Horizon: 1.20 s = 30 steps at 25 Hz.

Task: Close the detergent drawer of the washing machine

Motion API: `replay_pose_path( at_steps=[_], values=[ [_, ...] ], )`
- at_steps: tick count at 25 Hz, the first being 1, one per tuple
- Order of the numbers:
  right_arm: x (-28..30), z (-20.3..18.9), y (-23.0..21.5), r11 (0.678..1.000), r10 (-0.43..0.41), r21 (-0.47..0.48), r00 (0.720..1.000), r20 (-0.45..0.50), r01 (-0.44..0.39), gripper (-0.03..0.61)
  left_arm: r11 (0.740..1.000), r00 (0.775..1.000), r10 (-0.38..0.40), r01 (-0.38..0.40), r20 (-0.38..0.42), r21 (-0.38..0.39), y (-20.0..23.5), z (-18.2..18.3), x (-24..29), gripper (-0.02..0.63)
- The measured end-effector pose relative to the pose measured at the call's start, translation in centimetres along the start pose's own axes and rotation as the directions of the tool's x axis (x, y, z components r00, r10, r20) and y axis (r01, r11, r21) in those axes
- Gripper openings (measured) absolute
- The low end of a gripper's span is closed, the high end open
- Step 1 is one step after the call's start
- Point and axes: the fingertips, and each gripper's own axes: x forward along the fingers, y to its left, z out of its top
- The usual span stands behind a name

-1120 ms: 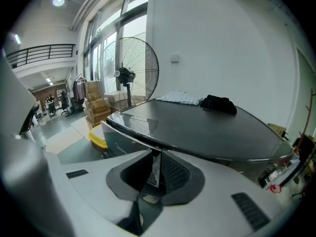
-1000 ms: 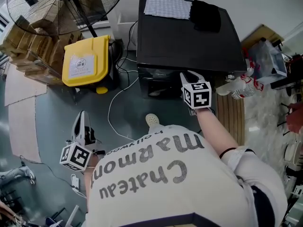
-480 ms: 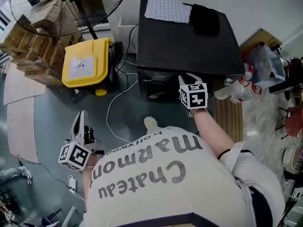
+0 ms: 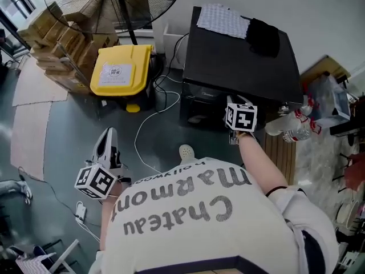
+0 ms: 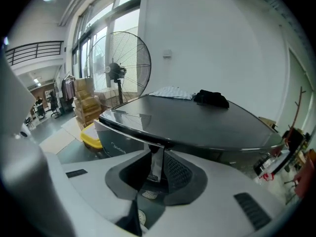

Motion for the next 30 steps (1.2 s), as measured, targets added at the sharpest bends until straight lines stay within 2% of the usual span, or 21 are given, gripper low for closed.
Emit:
replay_pose_path(
  at_steps=[2, 4, 8, 12, 16, 19, 26, 30],
  values=[
    [0.1, -0.7, 0.4, 0.999, -0.021, 0.024, 1.000, -0.012, 0.021, 0.092, 1.000, 1.000, 0.002, -0.002, 0.006, 0.004, -0.1, 0.1, -0.9, 0.008],
    [-0.1, -1.9, 1.4, 0.998, -0.007, 0.060, 1.000, -0.024, 0.009, 0.092, 1.000, 1.000, 0.004, -0.004, 0.005, 0.005, -0.1, -0.1, -1.9, 0.008],
    [-1.3, -4.3, 4.9, 0.989, 0.076, 0.127, 0.996, -0.047, -0.070, 0.092, 1.000, 1.000, 0.001, -0.001, -0.014, 0.001, -0.5, -1.0, -4.3, 0.008],
    [-3.4, -4.2, 10.4, 0.977, 0.186, 0.109, 0.982, -0.011, -0.184, 0.092, 1.000, 1.000, 0.009, -0.009, -0.029, -0.007, -0.6, -2.2, -6.6, 0.008],
    [-6.4, -1.5, 16.1, 0.938, 0.328, 0.091, 0.941, 0.081, -0.335, 0.092, 0.999, 0.999, 0.033, -0.033, -0.019, 0.002, -0.6, -2.8, -9.0, 0.008],
    [-9.3, 0.5, 18.9, 0.908, 0.402, 0.058, 0.903, 0.151, -0.414, 0.092, 0.997, 0.998, 0.069, -0.069, 0.011, 0.027, -0.6, -2.8, -11.1, 0.008],
    [-14.8, 3.7, 21.8, 0.861, 0.499, -0.036, 0.828, 0.255, -0.508, 0.080, 0.971, 0.972, 0.220, -0.226, 0.081, 0.081, -0.2, -2.0, -15.0, 0.008],
    [-16.4, 5.6, 22.6, 0.842, 0.532, -0.087, 0.791, 0.301, -0.533, 0.066, 0.961, 0.959, 0.254, -0.265, 0.124, 0.080, -0.4, -1.5, -16.1, 0.008]
  ],
)
